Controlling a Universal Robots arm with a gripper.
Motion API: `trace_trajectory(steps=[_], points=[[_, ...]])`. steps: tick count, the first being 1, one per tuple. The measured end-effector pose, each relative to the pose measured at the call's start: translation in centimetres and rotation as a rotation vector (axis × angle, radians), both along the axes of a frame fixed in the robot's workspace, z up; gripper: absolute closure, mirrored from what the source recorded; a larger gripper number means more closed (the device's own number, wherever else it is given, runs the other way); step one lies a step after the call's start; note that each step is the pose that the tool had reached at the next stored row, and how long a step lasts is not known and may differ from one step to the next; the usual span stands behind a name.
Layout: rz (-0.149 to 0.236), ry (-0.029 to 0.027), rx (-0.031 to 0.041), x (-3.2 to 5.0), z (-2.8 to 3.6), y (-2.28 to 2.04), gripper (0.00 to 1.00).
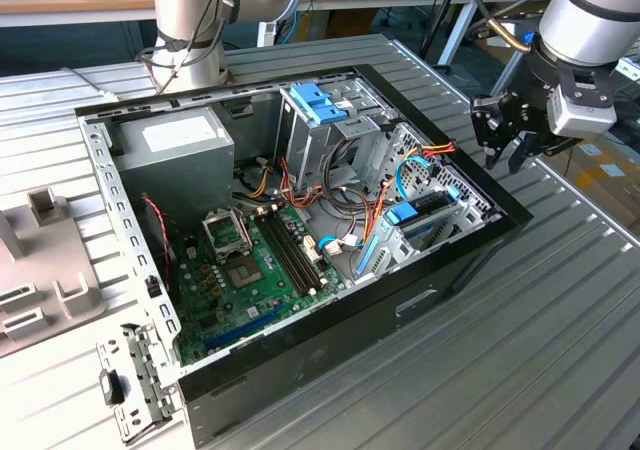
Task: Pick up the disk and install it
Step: 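Insert the first disk wire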
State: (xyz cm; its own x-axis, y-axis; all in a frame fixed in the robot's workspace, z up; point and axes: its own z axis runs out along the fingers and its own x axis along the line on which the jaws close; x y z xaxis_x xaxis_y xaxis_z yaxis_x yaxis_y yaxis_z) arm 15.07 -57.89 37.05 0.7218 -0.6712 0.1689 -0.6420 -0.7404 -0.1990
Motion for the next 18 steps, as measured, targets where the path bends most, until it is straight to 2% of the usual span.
trace_trajectory(steps=[3,4,5,6,7,9,10,12,13,16,17,18], points=[[0.000,0.0008,-0.0002,0.00,0.01,0.00,0.64],[0.000,0.0089,-0.0003,0.02,0.00,0.00,0.64],[0.000,0.0308,-0.0001,0.02,-0.03,-0.01,0.64],[0.000,0.0482,-0.0001,0.01,-0.04,0.00,0.64],[0.000,0.0786,-0.0001,0.02,-0.07,0.00,0.64],[0.000,0.1124,-0.0001,0.02,-0.10,0.00,0.64],[0.000,0.1386,-0.0001,0.03,-0.12,0.00,0.64],[0.000,0.1647,0.0000,0.03,-0.16,0.00,0.64],[0.000,0.1687,-0.0001,0.03,-0.16,0.01,0.64],[0.000,0.1688,-0.0001,0.03,-0.16,0.00,0.64],[-0.001,0.1688,-0.0075,0.03,-0.17,0.64,0.64],[-0.001,0.1688,-0.0085,0.03,-0.15,1.16,0.64]])
